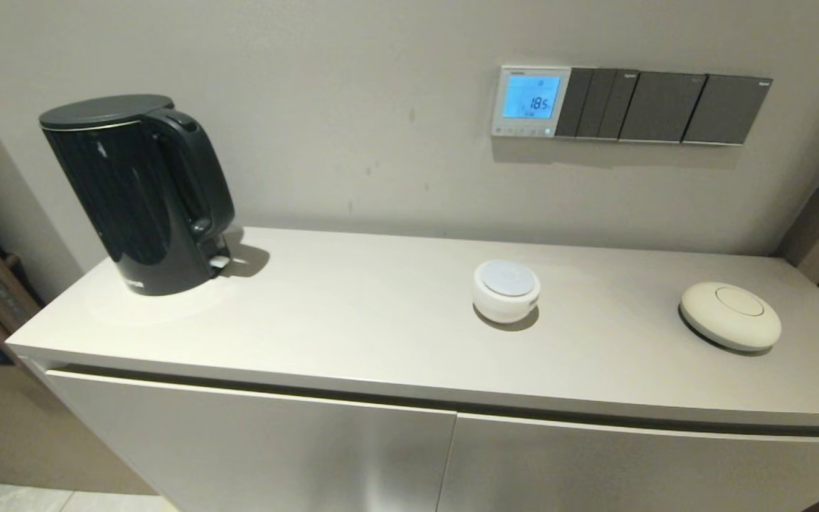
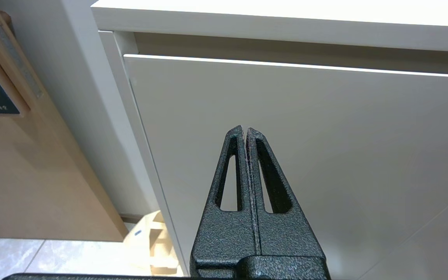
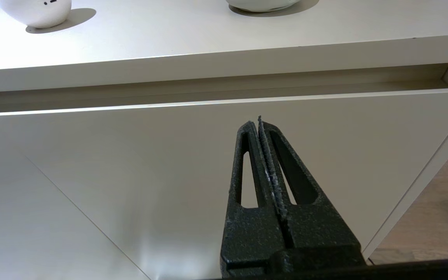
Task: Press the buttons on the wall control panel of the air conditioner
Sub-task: Turn off the central air conditioner
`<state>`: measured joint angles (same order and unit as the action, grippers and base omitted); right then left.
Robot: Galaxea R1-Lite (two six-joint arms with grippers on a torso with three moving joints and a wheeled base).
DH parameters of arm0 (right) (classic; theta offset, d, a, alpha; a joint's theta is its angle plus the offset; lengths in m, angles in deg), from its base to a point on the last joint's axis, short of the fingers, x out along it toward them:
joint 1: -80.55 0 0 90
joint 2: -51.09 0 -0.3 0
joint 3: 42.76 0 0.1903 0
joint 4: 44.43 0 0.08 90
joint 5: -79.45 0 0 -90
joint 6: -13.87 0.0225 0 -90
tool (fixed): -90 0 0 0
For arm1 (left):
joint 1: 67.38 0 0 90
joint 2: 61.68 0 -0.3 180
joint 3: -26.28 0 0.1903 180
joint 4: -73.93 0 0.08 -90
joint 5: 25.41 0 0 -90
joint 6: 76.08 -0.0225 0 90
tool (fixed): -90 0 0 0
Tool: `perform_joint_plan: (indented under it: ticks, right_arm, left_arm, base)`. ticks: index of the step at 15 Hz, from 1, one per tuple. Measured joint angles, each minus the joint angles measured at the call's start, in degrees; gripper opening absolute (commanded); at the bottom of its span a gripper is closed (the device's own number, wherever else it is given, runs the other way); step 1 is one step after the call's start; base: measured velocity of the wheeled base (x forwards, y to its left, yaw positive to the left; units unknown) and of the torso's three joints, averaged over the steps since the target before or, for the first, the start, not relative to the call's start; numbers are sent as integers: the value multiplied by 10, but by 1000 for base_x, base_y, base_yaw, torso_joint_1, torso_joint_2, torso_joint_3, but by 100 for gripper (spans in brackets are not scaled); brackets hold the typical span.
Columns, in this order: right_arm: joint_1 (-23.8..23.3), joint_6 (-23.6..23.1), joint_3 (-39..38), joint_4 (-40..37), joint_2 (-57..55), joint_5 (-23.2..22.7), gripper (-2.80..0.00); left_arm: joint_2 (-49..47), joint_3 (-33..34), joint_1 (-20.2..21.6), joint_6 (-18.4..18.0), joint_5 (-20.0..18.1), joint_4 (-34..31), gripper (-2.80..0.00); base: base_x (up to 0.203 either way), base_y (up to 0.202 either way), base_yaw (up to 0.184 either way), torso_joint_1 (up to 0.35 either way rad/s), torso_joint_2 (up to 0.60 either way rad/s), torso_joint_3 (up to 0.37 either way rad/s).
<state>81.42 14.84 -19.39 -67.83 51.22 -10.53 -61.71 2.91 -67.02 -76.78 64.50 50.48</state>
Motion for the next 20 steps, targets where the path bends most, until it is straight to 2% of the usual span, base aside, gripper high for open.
perform_joint_plan:
  ticks: [20]
  right_arm:
    - [-1, 1, 0, -1, 0, 2, -280]
  left_arm:
    - [0, 0, 0, 0, 0, 0, -280]
  base:
    - [0, 0, 0, 0, 0, 0]
